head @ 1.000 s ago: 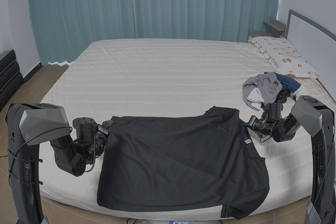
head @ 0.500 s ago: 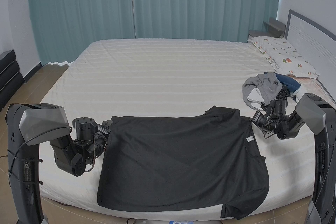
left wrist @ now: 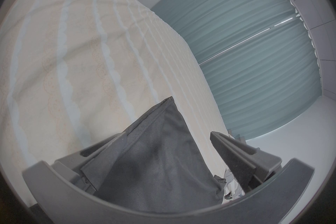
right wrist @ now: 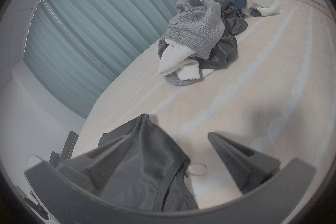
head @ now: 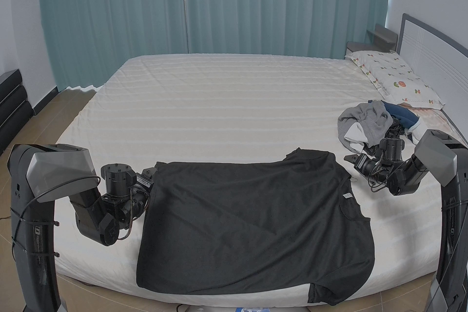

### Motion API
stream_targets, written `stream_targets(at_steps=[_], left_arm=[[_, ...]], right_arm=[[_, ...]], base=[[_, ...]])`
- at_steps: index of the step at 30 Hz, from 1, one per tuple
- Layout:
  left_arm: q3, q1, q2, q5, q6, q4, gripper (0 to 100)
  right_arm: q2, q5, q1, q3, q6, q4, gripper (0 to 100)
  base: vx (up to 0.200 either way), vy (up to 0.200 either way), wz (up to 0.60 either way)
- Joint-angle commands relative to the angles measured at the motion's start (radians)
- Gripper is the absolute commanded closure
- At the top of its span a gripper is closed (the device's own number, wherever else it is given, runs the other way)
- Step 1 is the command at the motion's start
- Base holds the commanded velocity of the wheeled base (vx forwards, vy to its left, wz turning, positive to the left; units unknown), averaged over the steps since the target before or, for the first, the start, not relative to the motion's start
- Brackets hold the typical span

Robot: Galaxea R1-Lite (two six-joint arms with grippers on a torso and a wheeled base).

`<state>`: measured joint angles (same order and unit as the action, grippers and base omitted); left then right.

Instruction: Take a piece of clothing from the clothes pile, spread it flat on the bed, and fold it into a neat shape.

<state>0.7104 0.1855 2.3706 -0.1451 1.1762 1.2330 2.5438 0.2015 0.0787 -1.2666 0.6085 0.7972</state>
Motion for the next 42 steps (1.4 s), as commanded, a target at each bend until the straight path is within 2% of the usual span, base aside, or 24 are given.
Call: stream_targets(at_steps=[1, 6, 8, 9, 13, 16, 19, 21, 23, 25, 26, 33, 36, 39, 42], left_arm=[[-0.02, 0.0, -0.01, -0.001, -0.012, 0.0, 0], [-0.089, 0.008, -0.042, 0.002, -0.015, 0.056, 0], [-0.094, 0.008, -0.044, 0.004, -0.013, 0.06, 0], [-0.123, 0.011, -0.059, 0.018, -0.013, 0.079, 0], [-0.149, 0.02, -0.08, 0.032, -0.012, 0.079, 0], [-0.161, 0.022, -0.119, 0.03, -0.013, 0.079, 0], [-0.193, 0.022, -0.174, 0.025, -0.052, 0.088, 0], [-0.221, 0.022, -0.211, 0.032, -0.079, 0.089, 0], [-0.253, 0.032, -0.245, 0.033, -0.093, 0.089, 0], [-0.256, 0.046, -0.248, 0.033, -0.095, 0.089, 0], [-0.27, 0.089, -0.248, 0.029, -0.098, 0.089, 0], [-0.333, 0.104, -0.222, 0.032, -0.096, 0.089, 0], [-0.358, 0.104, -0.209, 0.032, -0.095, 0.091, 0], [-0.404, 0.103, -0.165, 0.032, -0.093, 0.095, 0], [-0.417, 0.101, -0.126, 0.03, -0.093, 0.111, 0]], right_arm=[[-0.08, 0.019, 0.004, 0.082, -0.003, -0.001, 0], [-0.206, 0.105, 0.007, 0.312, -0.03, 0.008, 0], [-0.212, 0.11, 0.007, 0.326, -0.033, 0.008, 0], [-0.272, 0.136, 0.023, 0.446, -0.064, 0.028, 0], [-0.347, 0.139, 0.041, 0.566, -0.098, 0.057, 0], [-0.464, 0.139, 0.047, 0.727, -0.122, 0.066, 0], [-0.537, 0.145, 0.047, 0.852, -0.158, 0.069, 0], [-0.568, 0.162, 0.049, 0.906, -0.167, 0.076, 0], [-0.613, 0.21, 0.055, 0.997, -0.171, 0.111, 0], [-0.619, 0.217, 0.058, 1.02, -0.173, 0.123, 0], [-0.622, 0.226, 0.059, 1.076, -0.185, 0.169, 0], [-0.517, 0.222, 0.061, 1.118, -0.222, 0.283, 0], [-0.478, 0.22, 0.059, 1.113, -0.22, 0.324, 0], [-0.37, 0.213, 0.046, 1.11, -0.222, 0.428, 0], [-0.272, 0.173, 0.03, 1.084, -0.223, 0.519, 0]], base=[[0.0, 0.0, 0.0], [0.0, 0.0, 0.0], [0.0, 0.0, 0.0], [0.0, 0.0, 0.0], [0.0, 0.0, 0.0], [-0.067, 0.0, 0.0], [-0.2, 0.0, 0.0], [-0.2, 0.0, 0.0], [-0.2, 0.0, 0.0], [-0.2, 0.0, 0.0], [-0.2, 0.0, 0.0], [-0.2, 0.0, 0.0], [0.0, 0.0, 0.0], [0.0, 0.0, 0.0], [0.0, 0.0, 0.0]])
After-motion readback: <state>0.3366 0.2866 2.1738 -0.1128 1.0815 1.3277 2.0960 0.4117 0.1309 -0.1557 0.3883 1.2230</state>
